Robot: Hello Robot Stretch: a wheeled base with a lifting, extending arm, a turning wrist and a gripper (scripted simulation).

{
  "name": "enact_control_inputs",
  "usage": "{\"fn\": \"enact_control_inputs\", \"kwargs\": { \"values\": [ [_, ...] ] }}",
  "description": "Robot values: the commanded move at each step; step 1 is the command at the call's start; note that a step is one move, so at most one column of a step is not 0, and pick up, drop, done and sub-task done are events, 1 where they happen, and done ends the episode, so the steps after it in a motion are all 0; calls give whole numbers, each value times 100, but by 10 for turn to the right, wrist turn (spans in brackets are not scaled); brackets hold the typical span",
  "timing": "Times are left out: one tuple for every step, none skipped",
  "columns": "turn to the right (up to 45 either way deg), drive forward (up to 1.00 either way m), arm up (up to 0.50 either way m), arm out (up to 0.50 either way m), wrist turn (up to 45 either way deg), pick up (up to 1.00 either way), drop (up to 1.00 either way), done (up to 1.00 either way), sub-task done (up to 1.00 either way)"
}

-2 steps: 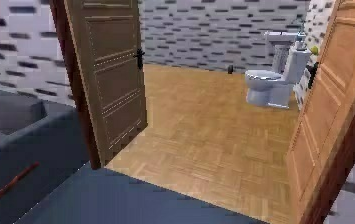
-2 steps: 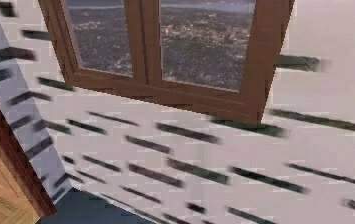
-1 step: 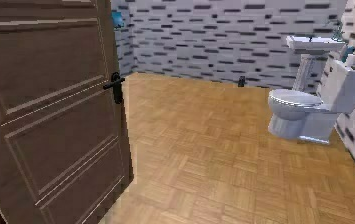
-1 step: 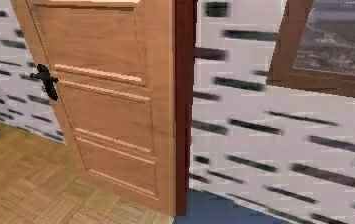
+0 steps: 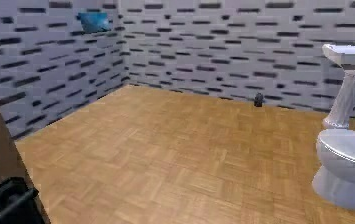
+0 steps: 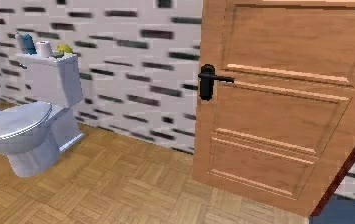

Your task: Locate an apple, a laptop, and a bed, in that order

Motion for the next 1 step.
{"fn": "enact_control_inputs", "kwargs": {
  "values": [
    [0, 45, 0, 0, 0, 0, 0, 0, 0]
  ]
}}
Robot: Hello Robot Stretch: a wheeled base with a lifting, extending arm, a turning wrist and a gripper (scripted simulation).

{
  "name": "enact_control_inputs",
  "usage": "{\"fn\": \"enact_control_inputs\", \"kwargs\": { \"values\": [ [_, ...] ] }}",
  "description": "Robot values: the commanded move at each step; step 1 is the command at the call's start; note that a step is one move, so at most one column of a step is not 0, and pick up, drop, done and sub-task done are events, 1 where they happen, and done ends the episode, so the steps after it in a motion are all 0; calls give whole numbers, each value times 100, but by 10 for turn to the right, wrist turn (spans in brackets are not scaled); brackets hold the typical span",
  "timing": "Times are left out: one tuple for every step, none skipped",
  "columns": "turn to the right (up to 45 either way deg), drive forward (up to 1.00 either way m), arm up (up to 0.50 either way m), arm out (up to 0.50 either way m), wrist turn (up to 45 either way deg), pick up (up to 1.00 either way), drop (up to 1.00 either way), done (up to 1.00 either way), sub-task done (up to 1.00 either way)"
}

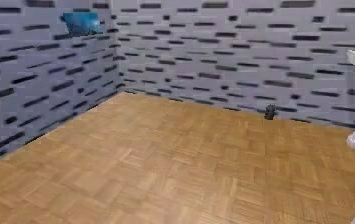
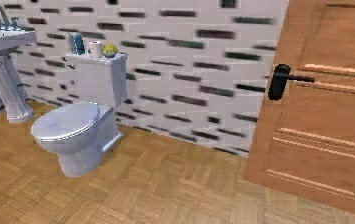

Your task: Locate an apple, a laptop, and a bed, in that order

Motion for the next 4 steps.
{"fn": "enact_control_inputs", "kwargs": {
  "values": [
    [-450, 0, 0, 0, 0, 0, 0, 0, 0],
    [0, 65, 0, 0, 0, 0, 0, 0, 0],
    [-210, 0, 0, 0, 0, 0, 0, 0, 0],
    [0, 100, 0, 0, 0, 0, 0, 0, 0]
  ]
}}
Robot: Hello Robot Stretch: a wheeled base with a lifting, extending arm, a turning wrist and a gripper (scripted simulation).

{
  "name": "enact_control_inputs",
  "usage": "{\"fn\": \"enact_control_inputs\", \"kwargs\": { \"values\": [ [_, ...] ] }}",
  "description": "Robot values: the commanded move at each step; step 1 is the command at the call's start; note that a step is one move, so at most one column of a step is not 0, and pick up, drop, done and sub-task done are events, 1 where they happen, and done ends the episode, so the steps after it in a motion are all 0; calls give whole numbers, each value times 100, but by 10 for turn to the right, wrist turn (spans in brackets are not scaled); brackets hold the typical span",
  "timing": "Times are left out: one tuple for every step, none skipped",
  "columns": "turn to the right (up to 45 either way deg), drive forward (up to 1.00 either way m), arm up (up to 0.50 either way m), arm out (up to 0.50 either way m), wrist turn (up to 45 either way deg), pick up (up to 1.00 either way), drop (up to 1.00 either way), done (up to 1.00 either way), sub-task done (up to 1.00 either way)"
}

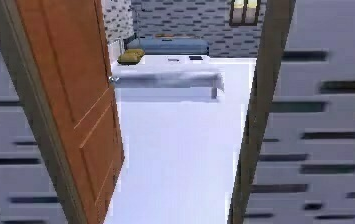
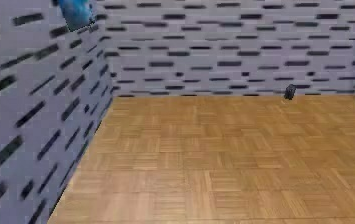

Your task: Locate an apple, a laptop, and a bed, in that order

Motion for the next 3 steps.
{"fn": "enact_control_inputs", "kwargs": {
  "values": [
    [0, 100, 0, 0, 0, 0, 0, 0, 0],
    [-30, 0, 0, 0, 0, 0, 0, 0, 0],
    [0, 100, 0, 0, 0, 0, 0, 0, 0]
  ]
}}
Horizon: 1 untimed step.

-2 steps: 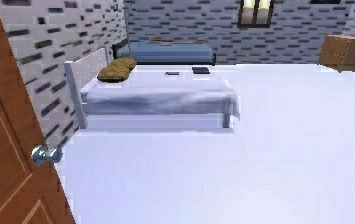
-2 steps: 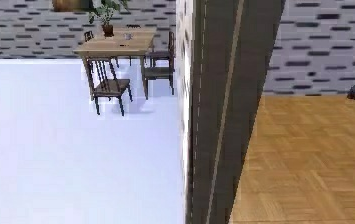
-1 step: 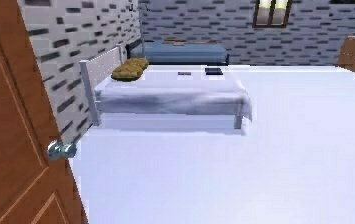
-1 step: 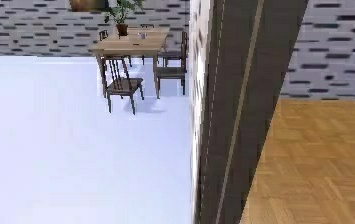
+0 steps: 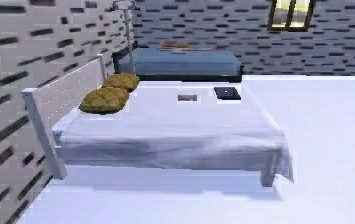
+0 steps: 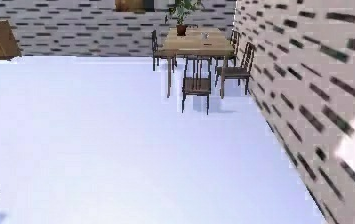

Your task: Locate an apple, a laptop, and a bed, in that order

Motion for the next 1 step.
{"fn": "enact_control_inputs", "kwargs": {
  "values": [
    [0, 70, 0, 0, 0, 0, 0, 0, 0]
  ]
}}
